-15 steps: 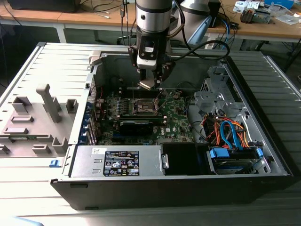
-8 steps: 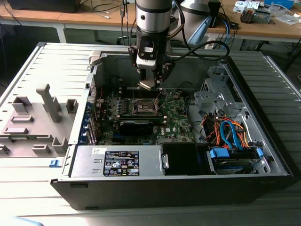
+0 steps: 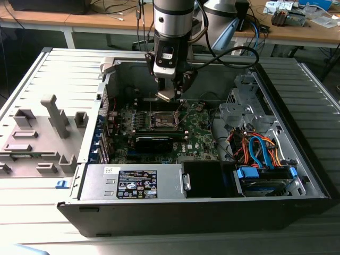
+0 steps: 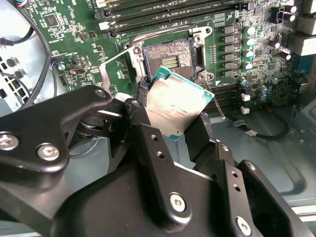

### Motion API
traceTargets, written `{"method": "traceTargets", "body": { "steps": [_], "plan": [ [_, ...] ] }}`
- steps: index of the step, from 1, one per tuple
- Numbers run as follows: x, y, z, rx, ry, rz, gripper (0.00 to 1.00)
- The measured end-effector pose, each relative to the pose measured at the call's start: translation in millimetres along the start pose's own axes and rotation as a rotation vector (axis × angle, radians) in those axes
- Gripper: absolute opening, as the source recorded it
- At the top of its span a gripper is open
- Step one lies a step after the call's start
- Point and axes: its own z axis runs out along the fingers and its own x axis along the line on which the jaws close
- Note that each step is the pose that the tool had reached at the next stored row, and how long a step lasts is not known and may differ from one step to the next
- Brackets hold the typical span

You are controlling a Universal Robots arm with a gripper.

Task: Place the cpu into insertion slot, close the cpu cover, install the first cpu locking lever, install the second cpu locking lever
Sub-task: 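Place the cpu into insertion slot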

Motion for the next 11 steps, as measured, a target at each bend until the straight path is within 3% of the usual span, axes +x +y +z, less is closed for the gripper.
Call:
{"method": "traceTargets", "body": {
  "steps": [11],
  "plan": [
    [0.0, 0.0, 0.4, -0.0002, -0.001, 0.018, 0.55]
  ]
}}
